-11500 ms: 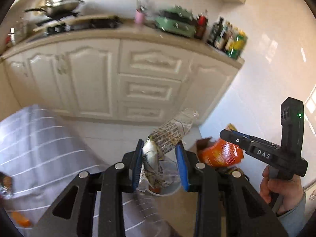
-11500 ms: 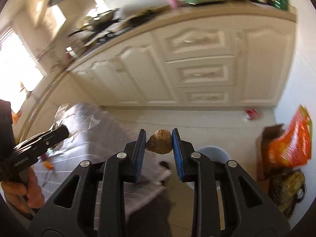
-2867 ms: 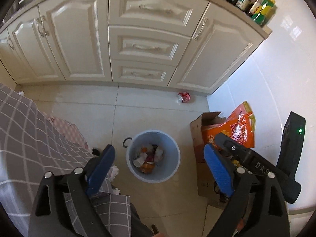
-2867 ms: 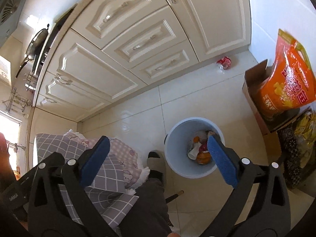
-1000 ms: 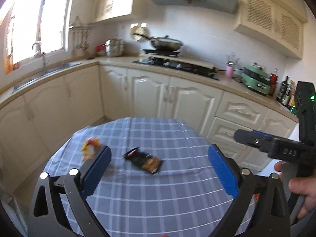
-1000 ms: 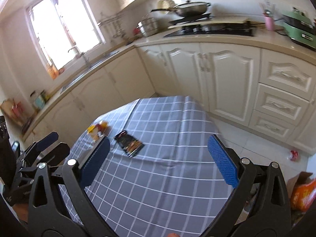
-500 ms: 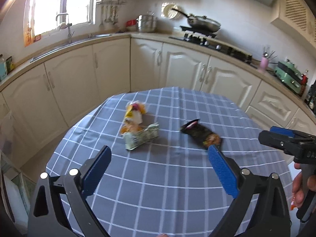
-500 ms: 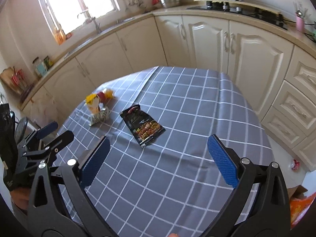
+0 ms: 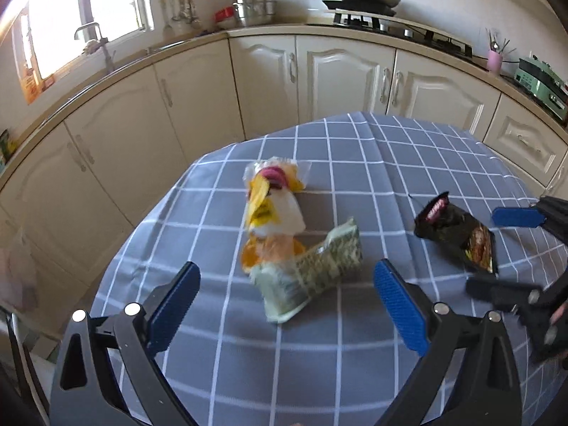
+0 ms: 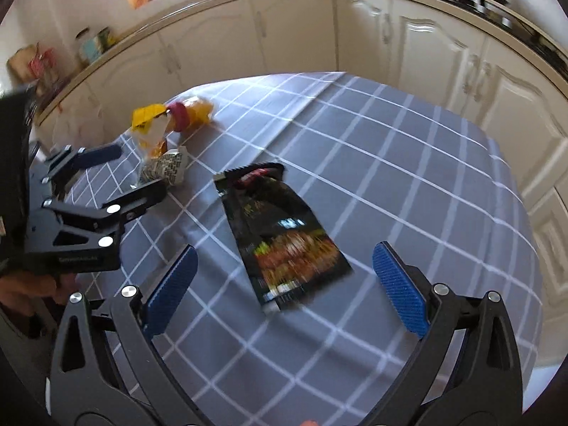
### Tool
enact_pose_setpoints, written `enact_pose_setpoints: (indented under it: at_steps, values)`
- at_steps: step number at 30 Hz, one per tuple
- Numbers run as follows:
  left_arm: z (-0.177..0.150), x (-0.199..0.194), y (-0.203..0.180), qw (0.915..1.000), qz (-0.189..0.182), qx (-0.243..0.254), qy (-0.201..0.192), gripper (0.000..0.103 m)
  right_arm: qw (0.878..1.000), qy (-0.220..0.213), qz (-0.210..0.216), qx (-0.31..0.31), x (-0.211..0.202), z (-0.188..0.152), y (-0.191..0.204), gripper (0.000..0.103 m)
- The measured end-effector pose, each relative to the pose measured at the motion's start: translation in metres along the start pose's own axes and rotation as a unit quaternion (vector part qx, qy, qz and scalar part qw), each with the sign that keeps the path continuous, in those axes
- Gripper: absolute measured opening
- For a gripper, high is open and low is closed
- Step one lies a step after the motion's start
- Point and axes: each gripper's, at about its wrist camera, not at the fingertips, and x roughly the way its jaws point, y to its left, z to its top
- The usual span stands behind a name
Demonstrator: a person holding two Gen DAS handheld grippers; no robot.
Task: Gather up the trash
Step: 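Grasp the green-printed wrapper with the left tool while the right tool grasps the black wrapper, then carry the green wrapper and black wrapper with both tools over the bin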
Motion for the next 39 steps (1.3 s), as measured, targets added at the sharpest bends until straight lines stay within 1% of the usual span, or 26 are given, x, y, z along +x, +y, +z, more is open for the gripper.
enact_pose_setpoints:
  at_steps: [1,2,3,4,5,6,9,12,13,14,15,16,18,19,20,21,22,24,25,28,32,39]
  values:
    - [0.003,0.002,0.0,1.0,-0.006,-0.005,0.001,0.093,1.0,-0.003,-0.008,-0.003,0.0,0.001,0.001,0.081]
    - [0.005,0.003,0.0,0.9999,-0.013,-0.007,0.002,0.07,1.0,-0.006,-0.013,-0.006,-0.001,0.002,0.002,0.064]
    - [0.005,0.006,-0.001,0.9994,-0.029,-0.011,0.014,0.062,1.0,-0.008,-0.011,-0.004,-0.001,0.002,0.002,0.054]
    - [0.005,0.007,-0.003,0.9992,-0.032,-0.014,0.02,0.06,1.0,-0.008,-0.002,0.001,-0.002,0.002,0.001,0.052]
    - [0.005,0.006,-0.006,0.9993,-0.03,-0.014,0.017,0.059,1.0,-0.007,0.004,0.001,-0.004,0.0,0.0,0.048]
    - [0.002,0.003,-0.009,0.9992,-0.033,-0.015,0.018,0.058,1.0,-0.007,0.005,-0.002,-0.004,-0.001,0.0,0.046]
    - [-0.01,-0.007,-0.008,0.9983,-0.044,-0.032,0.02,0.054,1.0,-0.008,0.011,0.001,-0.01,-0.007,0.0,0.041]
    - [-0.026,-0.02,-0.005,0.9973,-0.047,-0.053,0.019,0.054,1.0,-0.006,0.01,-0.003,-0.015,-0.013,0.003,0.042]
    - [-0.03,-0.023,-0.005,0.9972,-0.045,-0.057,0.018,0.057,1.0,-0.006,0.009,-0.005,-0.016,-0.014,0.004,0.046]
    - [-0.033,-0.025,-0.004,0.9972,-0.043,-0.059,0.016,0.062,1.0,-0.006,0.007,-0.007,-0.015,-0.014,0.006,0.053]
    - [-0.037,-0.026,-0.005,0.9975,-0.038,-0.057,0.016,0.064,1.0,-0.003,0.002,-0.011,-0.013,-0.014,0.008,0.056]
    - [-0.038,-0.027,-0.003,0.9976,-0.039,-0.054,0.017,0.067,1.0,0.0,-0.001,-0.013,-0.01,-0.013,0.01,0.057]
    - [-0.038,-0.027,-0.006,0.9981,-0.036,-0.046,0.019,0.066,1.0,-0.005,-0.012,-0.023,-0.005,-0.01,0.015,0.058]
    - [-0.038,-0.027,-0.01,0.9983,-0.039,-0.038,0.02,0.061,0.999,-0.007,-0.02,-0.031,-0.002,-0.009,0.018,0.058]
    - [-0.038,-0.026,-0.013,0.9986,-0.037,-0.031,0.02,0.055,0.999,-0.012,-0.032,-0.037,0.0,-0.009,0.021,0.053]
    - [-0.038,-0.026,-0.016,0.999,-0.032,-0.022,0.021,0.05,0.998,-0.014,-0.043,-0.035,-0.001,-0.009,0.021,0.037]
    - [-0.038,-0.028,-0.018,0.999,-0.035,-0.018,0.021,0.037,0.999,-0.012,-0.04,-0.025,-0.002,-0.009,0.018,0.034]
    - [-0.039,-0.032,-0.015,0.9979,-0.053,-0.031,0.023,0.02,1.0,-0.009,-0.018,0.0,-0.007,-0.011,0.011,0.028]
    - [-0.041,-0.033,-0.014,0.9972,-0.06,-0.037,0.024,0.018,1.0,-0.009,-0.019,0.002,-0.011,-0.015,0.009,0.027]
    - [-0.045,-0.038,-0.013,0.9955,-0.074,-0.054,0.022,0.018,0.999,-0.017,0.0,0.036,-0.022,-0.025,-0.001,0.025]
    - [-0.049,-0.051,-0.021,0.993,-0.096,-0.067,0.012,0.018,0.997,-0.034,0.003,0.064,-0.045,-0.041,-0.014,0.024]
    - [-0.039,-0.09,-0.059,0.9901,-0.127,-0.052,-0.026,0.018,0.992,-0.08,-0.002,0.1,-0.096,-0.058,-0.034,0.024]
